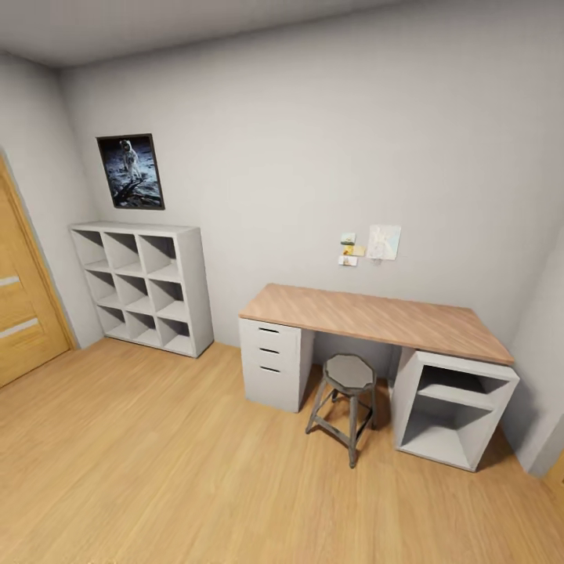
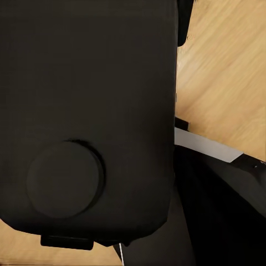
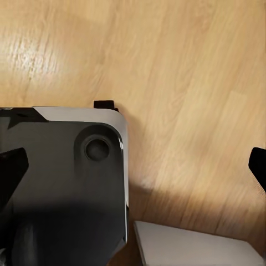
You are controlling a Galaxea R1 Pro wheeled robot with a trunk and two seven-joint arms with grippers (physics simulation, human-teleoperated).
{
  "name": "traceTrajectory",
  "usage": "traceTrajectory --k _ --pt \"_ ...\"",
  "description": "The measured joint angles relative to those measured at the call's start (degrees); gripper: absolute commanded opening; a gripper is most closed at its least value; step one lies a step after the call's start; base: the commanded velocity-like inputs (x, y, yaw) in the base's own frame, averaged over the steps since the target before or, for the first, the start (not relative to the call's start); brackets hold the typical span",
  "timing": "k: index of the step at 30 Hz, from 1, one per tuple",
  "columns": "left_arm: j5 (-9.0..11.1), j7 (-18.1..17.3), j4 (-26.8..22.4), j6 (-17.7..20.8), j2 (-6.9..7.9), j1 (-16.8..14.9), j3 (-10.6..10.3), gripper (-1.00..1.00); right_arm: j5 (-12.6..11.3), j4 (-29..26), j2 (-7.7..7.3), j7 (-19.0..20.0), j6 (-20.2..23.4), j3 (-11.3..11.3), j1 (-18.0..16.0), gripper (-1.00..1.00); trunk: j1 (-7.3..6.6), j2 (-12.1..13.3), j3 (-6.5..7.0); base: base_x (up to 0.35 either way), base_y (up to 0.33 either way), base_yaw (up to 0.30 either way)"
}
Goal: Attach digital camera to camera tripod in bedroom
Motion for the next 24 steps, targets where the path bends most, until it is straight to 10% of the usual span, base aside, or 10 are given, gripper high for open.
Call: traceTrajectory --k 24 --pt "-0.1 0.0 0.0 0.0 0.0 0.0 0.0 -1.0 0.0 0.0 0.0 0.5 0.1 0.0 0.0 1.0 -0.02 0.0 0.0 0.129 0.0 0.035"
